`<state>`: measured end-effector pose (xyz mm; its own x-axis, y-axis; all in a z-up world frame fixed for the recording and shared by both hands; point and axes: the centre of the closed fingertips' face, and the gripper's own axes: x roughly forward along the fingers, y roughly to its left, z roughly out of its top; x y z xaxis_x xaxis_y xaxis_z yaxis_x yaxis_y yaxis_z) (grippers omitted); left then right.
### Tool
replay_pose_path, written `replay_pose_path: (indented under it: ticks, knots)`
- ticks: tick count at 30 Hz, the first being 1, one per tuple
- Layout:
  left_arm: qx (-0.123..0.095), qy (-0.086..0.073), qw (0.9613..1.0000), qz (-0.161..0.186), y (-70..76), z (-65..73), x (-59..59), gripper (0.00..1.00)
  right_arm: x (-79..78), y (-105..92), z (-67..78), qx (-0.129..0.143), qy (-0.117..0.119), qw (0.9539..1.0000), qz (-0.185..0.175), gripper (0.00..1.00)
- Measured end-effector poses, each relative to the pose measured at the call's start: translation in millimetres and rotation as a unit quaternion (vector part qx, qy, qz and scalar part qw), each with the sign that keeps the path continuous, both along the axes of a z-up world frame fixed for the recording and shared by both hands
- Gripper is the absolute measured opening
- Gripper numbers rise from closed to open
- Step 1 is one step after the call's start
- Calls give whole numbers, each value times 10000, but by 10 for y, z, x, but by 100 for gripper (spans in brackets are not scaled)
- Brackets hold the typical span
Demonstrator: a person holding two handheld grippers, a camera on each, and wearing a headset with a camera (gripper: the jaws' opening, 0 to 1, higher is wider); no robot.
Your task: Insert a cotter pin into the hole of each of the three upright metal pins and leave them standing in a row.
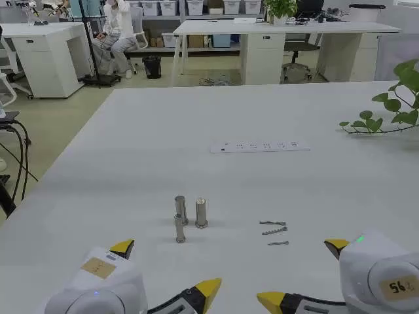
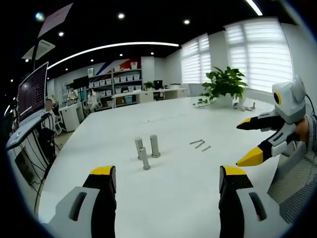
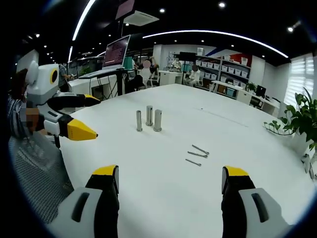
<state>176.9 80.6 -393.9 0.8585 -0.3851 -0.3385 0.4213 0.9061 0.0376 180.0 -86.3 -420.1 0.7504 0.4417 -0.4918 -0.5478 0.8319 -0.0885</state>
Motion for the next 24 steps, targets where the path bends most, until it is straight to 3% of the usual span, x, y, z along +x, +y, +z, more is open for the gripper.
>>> replay_pose_path:
  ticks: [24]
  knots:
    - [-4,32,10000,10,5,-9,-4,82,-22,19,-22,172,133,9998,-24,83]
